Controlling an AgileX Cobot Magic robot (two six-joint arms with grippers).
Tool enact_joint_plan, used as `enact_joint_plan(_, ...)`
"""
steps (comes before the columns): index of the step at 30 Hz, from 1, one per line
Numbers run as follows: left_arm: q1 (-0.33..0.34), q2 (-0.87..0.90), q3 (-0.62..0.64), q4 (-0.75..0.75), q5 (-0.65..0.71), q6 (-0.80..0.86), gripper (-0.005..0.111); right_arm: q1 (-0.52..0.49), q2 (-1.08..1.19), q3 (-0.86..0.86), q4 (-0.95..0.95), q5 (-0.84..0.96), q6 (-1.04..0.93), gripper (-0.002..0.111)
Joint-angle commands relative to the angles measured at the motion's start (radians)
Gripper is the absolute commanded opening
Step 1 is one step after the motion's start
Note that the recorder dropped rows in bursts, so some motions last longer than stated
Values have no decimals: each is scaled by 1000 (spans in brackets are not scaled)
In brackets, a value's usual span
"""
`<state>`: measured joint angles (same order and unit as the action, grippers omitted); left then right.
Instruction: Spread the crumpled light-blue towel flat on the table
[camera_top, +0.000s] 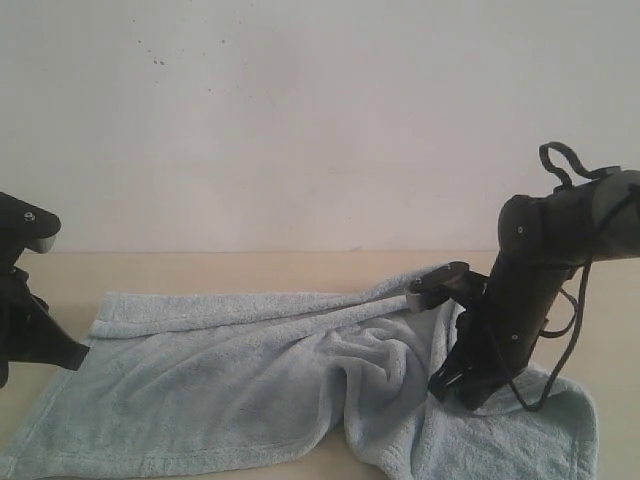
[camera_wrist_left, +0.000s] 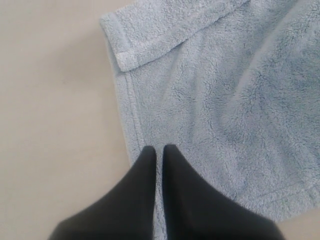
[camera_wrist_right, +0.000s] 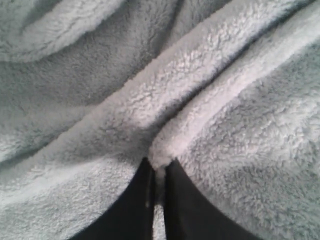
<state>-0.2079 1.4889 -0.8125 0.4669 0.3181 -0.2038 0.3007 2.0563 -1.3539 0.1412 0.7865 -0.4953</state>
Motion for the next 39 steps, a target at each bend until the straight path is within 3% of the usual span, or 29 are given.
enact_joint_plan(1, -6, -5, 4, -8, -10, 4, 4, -1, -61, -1, 4, 4, -3, 0)
enact_joint_plan(12, -6, -5, 4, -12, -15, 4, 4, -36, -116, -13, 1, 1, -38, 0)
enact_joint_plan(18, -6, -5, 4, -12, -4, 4, 4, -229, -83, -156, -1, -183, -12, 0)
enact_joint_plan(23, -6, -5, 4, -12, -6, 4, 4, -392, 44, -448, -23, -113, 61, 2)
enact_joint_plan(26, -13, -5, 4, -17, -13, 12, 4, -451, 113, -576, 70, 25, 67, 27)
enact_joint_plan(28, -22, -5, 4, -34, -16, 27, 4, -467, 126, -578, 161, 65, 35, 54)
enact_joint_plan(29, -27, -5, 4, -34, -18, 32, 5, -467, 125, -578, 187, 74, 26, 61)
enact_joint_plan(30, -33, -5, 4, -34, -18, 34, 6, -467, 125, -578, 194, 100, 24, 62)
enact_joint_plan(35, -35, -5, 4, -42, -12, 34, 33, -467, 107, -578, 246, 229, -8, 44)
enact_joint_plan(39, -35, -5, 4, -45, -12, 34, 46, -468, 87, -548, 294, 371, -67, 15)
